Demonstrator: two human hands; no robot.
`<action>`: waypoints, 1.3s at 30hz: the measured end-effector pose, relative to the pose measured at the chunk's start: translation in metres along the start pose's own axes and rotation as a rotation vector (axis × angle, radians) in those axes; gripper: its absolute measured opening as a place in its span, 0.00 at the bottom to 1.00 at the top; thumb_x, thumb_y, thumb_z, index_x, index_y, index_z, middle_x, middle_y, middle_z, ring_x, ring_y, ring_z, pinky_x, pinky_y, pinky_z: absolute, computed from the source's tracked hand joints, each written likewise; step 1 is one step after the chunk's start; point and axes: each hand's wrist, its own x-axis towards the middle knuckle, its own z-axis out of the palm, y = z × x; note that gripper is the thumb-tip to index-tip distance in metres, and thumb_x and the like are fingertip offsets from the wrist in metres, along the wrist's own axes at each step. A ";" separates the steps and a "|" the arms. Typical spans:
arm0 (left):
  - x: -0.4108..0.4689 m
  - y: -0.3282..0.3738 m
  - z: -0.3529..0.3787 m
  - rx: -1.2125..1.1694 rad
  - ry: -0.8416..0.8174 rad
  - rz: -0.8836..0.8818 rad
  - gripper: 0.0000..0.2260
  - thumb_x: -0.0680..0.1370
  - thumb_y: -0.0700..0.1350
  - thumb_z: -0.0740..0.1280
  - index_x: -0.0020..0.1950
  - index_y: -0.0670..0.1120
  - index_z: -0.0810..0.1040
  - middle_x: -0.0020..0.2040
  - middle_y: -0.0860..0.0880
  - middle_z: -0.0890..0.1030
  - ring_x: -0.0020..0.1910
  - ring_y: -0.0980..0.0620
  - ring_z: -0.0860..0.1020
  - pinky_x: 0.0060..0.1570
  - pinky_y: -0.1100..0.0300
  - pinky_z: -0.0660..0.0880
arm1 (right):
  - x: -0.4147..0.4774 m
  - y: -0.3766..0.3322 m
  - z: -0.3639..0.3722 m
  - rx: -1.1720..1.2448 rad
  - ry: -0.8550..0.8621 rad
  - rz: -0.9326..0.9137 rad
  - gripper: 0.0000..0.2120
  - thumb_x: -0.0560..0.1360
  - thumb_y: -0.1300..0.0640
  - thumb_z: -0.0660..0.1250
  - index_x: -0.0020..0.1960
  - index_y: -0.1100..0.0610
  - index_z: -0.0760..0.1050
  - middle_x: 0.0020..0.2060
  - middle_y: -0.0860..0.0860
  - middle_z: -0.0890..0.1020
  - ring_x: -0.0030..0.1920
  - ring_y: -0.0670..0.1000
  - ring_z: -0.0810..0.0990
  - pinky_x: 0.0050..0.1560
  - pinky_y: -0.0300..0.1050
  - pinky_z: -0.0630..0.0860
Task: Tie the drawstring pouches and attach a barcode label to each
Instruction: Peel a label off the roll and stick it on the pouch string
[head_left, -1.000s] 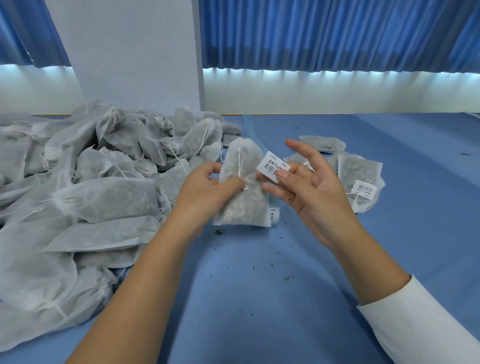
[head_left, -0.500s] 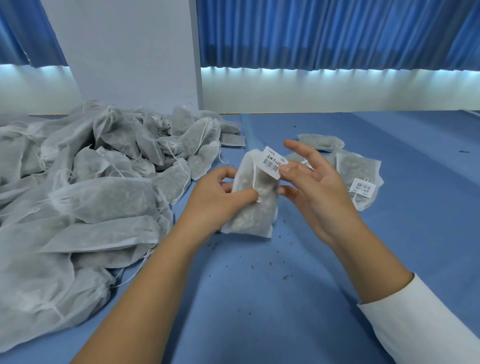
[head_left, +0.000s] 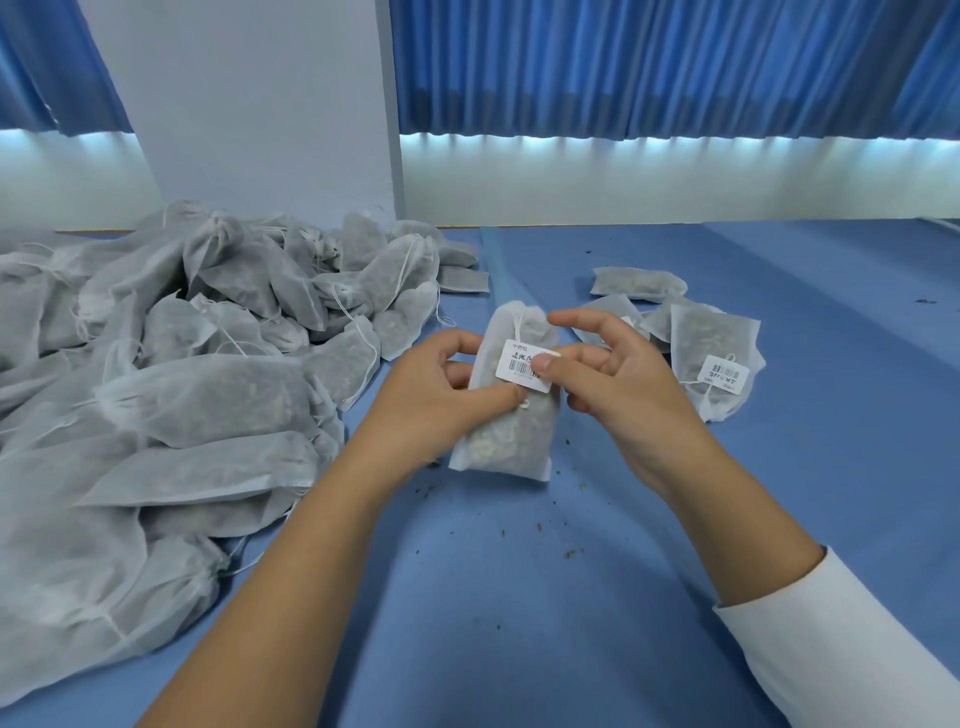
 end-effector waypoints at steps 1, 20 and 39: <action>0.000 0.000 0.000 -0.002 -0.006 0.001 0.14 0.71 0.40 0.77 0.53 0.47 0.78 0.41 0.50 0.87 0.42 0.51 0.86 0.47 0.51 0.82 | 0.000 0.000 0.000 -0.005 0.000 -0.001 0.18 0.73 0.63 0.72 0.61 0.54 0.74 0.36 0.48 0.85 0.34 0.40 0.80 0.35 0.28 0.71; 0.003 -0.004 0.005 -0.054 0.025 0.055 0.10 0.80 0.48 0.67 0.50 0.41 0.80 0.44 0.35 0.83 0.39 0.45 0.78 0.45 0.46 0.75 | -0.001 0.008 0.006 -0.186 0.070 -0.117 0.18 0.71 0.61 0.75 0.57 0.53 0.74 0.33 0.48 0.83 0.34 0.46 0.75 0.39 0.31 0.73; 0.006 -0.006 0.005 -0.189 -0.035 0.030 0.07 0.78 0.48 0.70 0.53 0.46 0.80 0.44 0.51 0.87 0.43 0.53 0.85 0.43 0.60 0.80 | -0.002 0.004 0.006 -0.031 0.060 0.082 0.08 0.77 0.52 0.69 0.45 0.55 0.83 0.35 0.48 0.85 0.35 0.43 0.82 0.33 0.34 0.76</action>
